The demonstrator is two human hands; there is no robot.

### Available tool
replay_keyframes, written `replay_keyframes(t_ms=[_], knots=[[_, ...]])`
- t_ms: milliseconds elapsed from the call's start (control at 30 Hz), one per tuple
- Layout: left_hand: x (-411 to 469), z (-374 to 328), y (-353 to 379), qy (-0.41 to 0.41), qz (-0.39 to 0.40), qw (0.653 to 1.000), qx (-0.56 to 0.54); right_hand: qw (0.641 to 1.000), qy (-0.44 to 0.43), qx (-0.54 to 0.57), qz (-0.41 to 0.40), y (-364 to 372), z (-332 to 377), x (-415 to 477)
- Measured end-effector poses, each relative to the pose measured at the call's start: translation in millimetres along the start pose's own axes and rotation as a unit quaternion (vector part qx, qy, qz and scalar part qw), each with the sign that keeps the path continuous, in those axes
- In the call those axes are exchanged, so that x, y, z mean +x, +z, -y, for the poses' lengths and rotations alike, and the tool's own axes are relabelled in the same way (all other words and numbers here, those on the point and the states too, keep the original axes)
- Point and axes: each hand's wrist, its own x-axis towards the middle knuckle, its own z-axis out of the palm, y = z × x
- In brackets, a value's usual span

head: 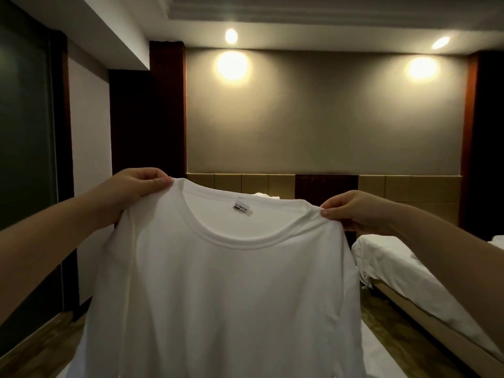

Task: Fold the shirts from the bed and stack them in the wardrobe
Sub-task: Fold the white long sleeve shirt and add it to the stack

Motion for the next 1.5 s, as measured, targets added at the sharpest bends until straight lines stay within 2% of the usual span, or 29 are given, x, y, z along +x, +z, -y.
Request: replay_keyframes(t_ms=[67,133,200,267,667,900,967,1067,1200,1300,1333,1400,1500], knots=[[0.9,-0.7,1.8,0.006,-0.001,1.0,-0.015,0.998,-0.02,0.018,-0.048,2.1,0.7,3.0],[1.1,-2.3,1.9,0.008,-0.005,0.999,-0.046,0.989,-0.033,0.119,-0.077,4.4,4.3,3.8],[1.5,-3.6,-0.3,0.007,-0.01,0.997,-0.071,0.966,-0.042,0.248,-0.064,5.0,9.2,3.7],[0.9,-5.1,-1.8,0.005,-0.012,0.997,-0.08,0.958,-0.044,0.28,-0.049,4.8,13.0,3.2],[4.3,1.4,1.9,0.004,0.0,0.998,-0.059,0.974,-0.061,0.206,-0.079,9.0,21.0,1.2],[0.0,1.1,1.5,-0.008,-0.021,0.998,-0.05,0.98,-0.066,0.168,-0.085,4.7,18.2,-4.3],[-3.4,2.2,3.2,-0.011,-0.017,0.999,-0.025,0.986,-0.057,0.124,-0.091,4.2,16.1,-4.5],[-7.7,2.1,5.4,-0.014,-0.011,1.0,0.002,0.998,-0.008,0.02,-0.058,5.4,15.3,-6.1],[-8.7,-3.1,9.4,-0.031,-0.053,0.998,-0.02,0.998,0.036,0.051,0.017,-2.3,18.4,-12.6],[-13.5,-1.0,26.7,-0.099,-0.046,0.993,-0.045,0.997,0.065,0.018,0.035,10.4,15.8,-15.1],[-16.3,1.3,33.2,-0.131,-0.053,0.988,-0.064,0.998,0.059,0.036,0.009,18.4,14.7,-14.5],[-25.4,6.8,47.5,-0.186,-0.073,0.97,-0.141,0.985,0.063,0.142,-0.075,36.5,12.1,-14.5],[-43.3,4.7,78.3,-0.217,-0.071,0.928,-0.294,0.932,0.078,0.318,-0.155,78.1,8.6,-19.3]])
